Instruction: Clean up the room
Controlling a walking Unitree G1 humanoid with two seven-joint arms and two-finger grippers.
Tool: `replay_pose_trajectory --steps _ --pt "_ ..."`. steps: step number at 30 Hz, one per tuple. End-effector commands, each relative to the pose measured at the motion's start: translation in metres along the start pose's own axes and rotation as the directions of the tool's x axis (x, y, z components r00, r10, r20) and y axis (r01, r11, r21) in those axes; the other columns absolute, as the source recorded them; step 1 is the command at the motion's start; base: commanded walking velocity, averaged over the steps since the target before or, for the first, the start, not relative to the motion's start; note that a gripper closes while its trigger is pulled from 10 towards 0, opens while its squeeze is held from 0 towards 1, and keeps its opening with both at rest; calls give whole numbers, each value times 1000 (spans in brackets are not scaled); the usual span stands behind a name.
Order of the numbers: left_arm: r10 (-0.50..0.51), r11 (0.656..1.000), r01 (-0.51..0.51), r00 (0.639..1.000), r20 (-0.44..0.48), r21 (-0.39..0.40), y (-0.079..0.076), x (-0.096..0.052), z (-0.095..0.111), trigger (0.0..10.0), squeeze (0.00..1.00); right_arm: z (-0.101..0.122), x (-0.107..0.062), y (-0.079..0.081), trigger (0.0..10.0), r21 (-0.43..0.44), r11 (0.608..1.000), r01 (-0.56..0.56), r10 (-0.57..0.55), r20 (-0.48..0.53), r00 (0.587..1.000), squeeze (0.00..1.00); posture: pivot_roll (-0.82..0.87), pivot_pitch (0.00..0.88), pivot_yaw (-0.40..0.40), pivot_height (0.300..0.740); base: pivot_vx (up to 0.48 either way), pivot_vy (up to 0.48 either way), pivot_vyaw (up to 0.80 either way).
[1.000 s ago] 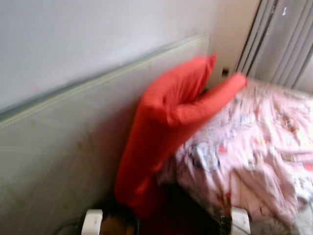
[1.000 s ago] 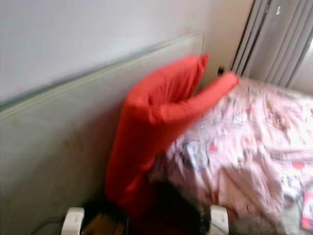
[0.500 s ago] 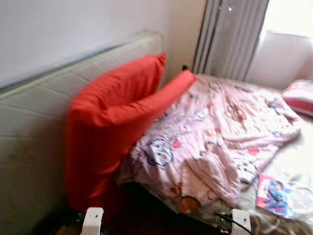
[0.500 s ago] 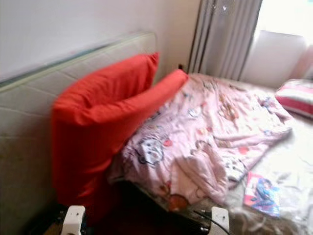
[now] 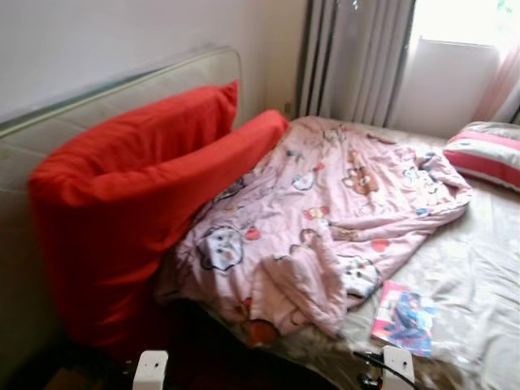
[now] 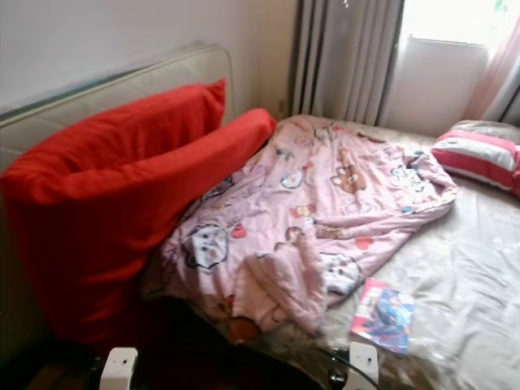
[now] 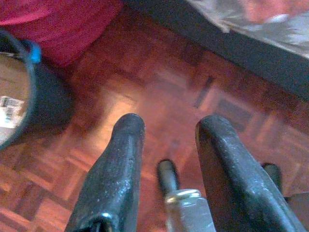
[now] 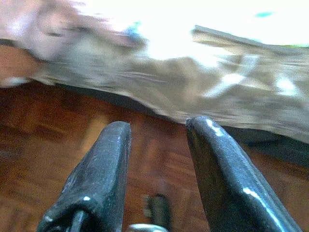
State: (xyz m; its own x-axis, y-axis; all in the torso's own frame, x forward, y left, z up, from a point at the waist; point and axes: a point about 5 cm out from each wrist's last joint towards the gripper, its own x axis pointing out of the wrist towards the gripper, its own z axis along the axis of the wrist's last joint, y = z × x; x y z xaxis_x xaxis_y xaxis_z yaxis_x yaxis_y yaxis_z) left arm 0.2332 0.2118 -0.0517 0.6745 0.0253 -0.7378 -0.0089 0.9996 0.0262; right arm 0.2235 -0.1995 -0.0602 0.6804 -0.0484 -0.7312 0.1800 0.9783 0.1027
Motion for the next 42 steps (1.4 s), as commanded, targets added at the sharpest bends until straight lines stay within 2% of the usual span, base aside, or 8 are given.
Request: replay_pose_trajectory --steps 1,5,10,22,35,39,42 --pt "-10 1000 10 1000 -12 14 -2 0 -3 10000 0 1 0 -3 10000 -3 1000 11 -11 3 1000 0 -81 3 -4 740 0 -394 0" --pt "-11 1000 11 1000 -12 15 -2 0 -3 10000 0 0 0 -3 10000 -7 1000 11 -11 0 1000 0 -81 0 -2 740 0 -375 0" --pt "-10 1000 10 1000 -14 6 -2 0 -4 10000 0 -1 0 -3 10000 -5 1000 11 -12 -8 1000 0 -83 0 0 740 0 0 0" --pt "-14 1000 14 1000 -2 -25 -2 -1 -5 10000 0 -2 -1 -2 10000 -6 1000 11 -11 -12 1000 0 -83 0 4 740 0 0 -767" --pt "-19 998 20 1000 10 -52 -3 0 -3 10000 0 0 0 -3 10000 7 1000 15 -15 1 1000 0 -82 0 -2 740 0 0 0" --pt "-20 998 20 1000 10 -53 -3 0 -3 10000 0 -1 0 -3 10000 31 999 17 -17 0 1000 0 -80 0 -3 740 249 0 -750" --pt "-18 998 19 1000 10 -57 -3 0 -3 10000 0 1 0 -3 10000 14 1000 20 -20 6 1000 0 -78 0 -4 740 254 0 -533"
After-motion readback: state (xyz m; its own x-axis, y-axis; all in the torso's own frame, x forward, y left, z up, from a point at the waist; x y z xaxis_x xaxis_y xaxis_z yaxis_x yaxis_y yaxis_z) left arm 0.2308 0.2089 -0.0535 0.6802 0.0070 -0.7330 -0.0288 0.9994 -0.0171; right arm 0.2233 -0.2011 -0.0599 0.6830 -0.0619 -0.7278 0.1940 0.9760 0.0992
